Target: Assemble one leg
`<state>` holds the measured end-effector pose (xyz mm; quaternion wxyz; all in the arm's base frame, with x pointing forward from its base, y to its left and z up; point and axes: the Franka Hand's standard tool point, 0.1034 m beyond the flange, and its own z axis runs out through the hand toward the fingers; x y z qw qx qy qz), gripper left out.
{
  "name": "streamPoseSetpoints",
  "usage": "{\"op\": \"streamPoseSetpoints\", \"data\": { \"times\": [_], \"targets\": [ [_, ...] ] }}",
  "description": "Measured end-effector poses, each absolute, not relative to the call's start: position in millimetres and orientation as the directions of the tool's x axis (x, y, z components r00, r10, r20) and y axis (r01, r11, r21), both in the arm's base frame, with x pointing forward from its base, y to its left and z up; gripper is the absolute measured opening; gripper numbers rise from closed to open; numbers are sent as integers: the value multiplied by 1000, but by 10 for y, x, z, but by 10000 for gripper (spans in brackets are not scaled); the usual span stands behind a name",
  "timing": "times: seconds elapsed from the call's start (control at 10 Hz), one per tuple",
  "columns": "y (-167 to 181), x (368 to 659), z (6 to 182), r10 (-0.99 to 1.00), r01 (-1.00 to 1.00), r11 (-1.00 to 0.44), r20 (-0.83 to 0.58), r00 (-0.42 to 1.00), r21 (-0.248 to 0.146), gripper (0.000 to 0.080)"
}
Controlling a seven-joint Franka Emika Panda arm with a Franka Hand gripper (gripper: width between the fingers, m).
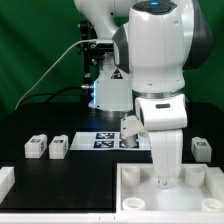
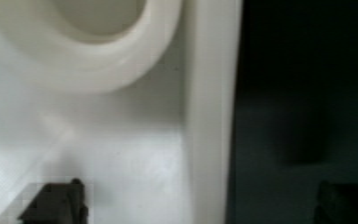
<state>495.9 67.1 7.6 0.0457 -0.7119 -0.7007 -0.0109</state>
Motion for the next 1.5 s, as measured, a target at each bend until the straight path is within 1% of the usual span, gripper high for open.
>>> {"op": "streamPoseSetpoints", "data": {
  "times": [0.2,0.3,0.4,0.5,0.6,0.7,0.8,0.9,1.0,1.1,1.2,1.3,1.4,1.5],
  "targets": [
    [669,4958,74,997,999,-14,80,18,-50,649],
    [663,4959,85,996,998,-41,79,45,-54,649],
    [635,4950,192,988,989,-135,69,139,-65,649],
    [683,4917,332,980,981,-184,63,187,-55,649],
    [785,4881,430,951,953,-298,63,301,-55,649],
    [878,4877,515,882,885,-462,66,466,-62,649],
    [966,4865,589,765,768,-636,66,640,-77,649],
    [1037,4870,629,688,691,-717,68,722,-88,649],
    [1013,4861,598,675,677,-730,63,735,-93,649],
    [1016,4857,594,576,578,-809,52,816,-106,649],
    [1028,4854,594,496,497,-860,43,867,-113,649],
    [1048,4843,591,456,457,-882,37,889,-116,649],
    [1213,4733,595,274,273,-953,11,962,-128,649],
    [1423,4588,608,152,149,-980,-14,988,-129,649]
  ]
}}
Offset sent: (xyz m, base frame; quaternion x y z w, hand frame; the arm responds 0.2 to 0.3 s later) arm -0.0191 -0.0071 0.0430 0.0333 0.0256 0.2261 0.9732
